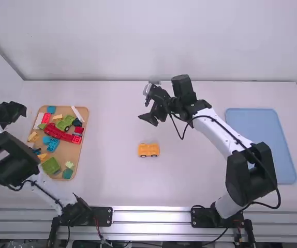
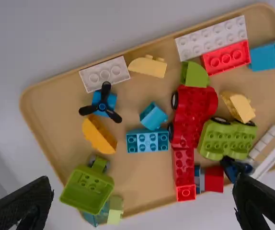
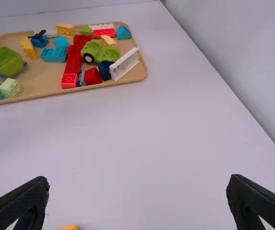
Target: Assemble lego blocks to make yellow taxi
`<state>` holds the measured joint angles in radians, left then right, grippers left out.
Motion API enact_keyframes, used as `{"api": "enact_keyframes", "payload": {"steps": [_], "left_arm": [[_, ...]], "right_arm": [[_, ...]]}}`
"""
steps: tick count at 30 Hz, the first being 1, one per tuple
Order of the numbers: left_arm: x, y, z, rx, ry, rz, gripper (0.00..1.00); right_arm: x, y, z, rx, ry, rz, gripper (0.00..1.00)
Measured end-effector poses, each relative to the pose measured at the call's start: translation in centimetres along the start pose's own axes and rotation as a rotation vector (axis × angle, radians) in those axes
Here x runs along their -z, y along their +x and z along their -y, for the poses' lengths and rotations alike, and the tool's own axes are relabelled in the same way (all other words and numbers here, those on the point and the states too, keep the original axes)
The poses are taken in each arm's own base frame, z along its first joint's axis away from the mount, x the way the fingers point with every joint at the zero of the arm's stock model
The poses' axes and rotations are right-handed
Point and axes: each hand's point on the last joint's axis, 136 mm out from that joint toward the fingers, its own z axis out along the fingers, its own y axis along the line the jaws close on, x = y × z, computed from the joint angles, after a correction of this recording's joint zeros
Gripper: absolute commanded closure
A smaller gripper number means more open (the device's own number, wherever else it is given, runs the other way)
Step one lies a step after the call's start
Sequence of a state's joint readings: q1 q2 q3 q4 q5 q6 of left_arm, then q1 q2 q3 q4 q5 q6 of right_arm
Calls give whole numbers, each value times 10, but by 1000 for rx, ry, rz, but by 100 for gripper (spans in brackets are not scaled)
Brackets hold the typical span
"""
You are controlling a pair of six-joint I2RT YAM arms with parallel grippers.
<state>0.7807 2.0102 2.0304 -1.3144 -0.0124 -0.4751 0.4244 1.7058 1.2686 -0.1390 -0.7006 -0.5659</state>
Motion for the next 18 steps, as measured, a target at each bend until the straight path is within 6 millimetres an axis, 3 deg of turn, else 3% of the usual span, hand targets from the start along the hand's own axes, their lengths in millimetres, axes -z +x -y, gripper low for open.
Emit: {"api": "enact_keyframes", "payload": {"steps": [7, 13, 18], "left_arm": [[-44, -18, 10, 0, -15, -27, 1], [-82, -26, 3, 45, -87, -40, 1], [-101, -28, -2, 88, -130, -47, 1]], "right_arm": [[0, 1, -1, -2, -4, -3, 1], [0, 4, -3, -16, -12, -14, 1], [0, 5, -4, -18, -14, -17, 1]]}}
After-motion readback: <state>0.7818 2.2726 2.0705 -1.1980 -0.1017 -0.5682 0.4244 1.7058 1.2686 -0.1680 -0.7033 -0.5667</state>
